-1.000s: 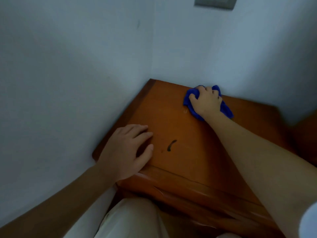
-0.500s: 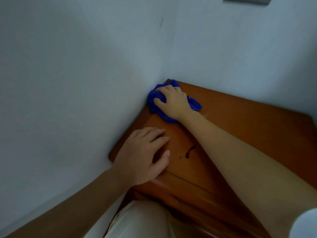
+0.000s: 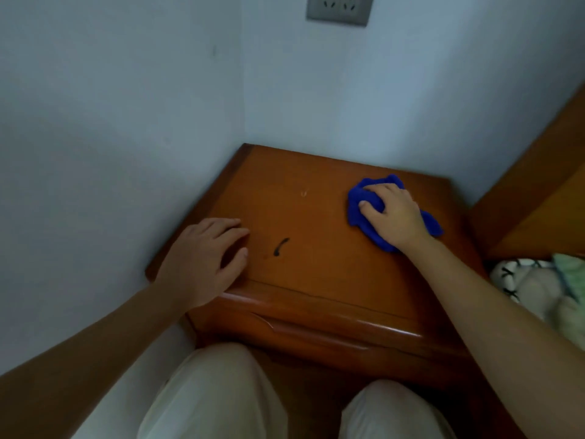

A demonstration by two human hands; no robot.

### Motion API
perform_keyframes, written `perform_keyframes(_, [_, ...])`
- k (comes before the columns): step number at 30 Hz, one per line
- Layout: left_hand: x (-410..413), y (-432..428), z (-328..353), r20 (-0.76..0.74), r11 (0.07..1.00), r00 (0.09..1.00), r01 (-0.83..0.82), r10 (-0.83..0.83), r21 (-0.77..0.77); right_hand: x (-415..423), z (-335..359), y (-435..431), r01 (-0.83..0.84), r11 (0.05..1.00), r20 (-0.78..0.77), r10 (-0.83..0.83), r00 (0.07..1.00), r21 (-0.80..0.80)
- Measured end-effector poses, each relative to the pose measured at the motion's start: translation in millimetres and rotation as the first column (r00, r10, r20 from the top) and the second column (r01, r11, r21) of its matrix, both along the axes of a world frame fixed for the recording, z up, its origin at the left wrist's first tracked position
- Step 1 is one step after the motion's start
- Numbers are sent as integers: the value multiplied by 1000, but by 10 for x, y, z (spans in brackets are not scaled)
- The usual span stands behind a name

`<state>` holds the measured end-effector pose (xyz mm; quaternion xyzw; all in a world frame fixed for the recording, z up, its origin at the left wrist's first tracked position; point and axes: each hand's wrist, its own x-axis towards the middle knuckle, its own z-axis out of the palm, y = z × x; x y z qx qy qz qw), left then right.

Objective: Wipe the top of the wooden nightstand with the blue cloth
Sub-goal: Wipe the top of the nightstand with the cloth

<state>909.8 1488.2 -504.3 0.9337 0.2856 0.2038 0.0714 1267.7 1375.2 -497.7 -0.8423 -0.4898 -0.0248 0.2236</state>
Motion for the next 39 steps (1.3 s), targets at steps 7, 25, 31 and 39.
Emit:
perform_keyframes(7, [20, 28, -42, 15, 999, 1000, 18, -18, 34, -104, -15, -864, 93, 995, 24, -92, 995, -32])
perform_keyframes(25, [39, 34, -73, 81, 999, 997, 10, -13, 46, -391, -12, -164, 86, 995, 37, -84, 996, -58])
perform_keyframes(31, [27, 27, -59, 60, 999, 998, 10, -12, 34, -583, 14, 432, 151, 984, 15, -150, 989, -90])
perform_keyframes(39, [35, 76, -119, 67, 999, 998, 3, -6, 47, -1323, -79, -495, -270, 963, 28, 269, 963, 1])
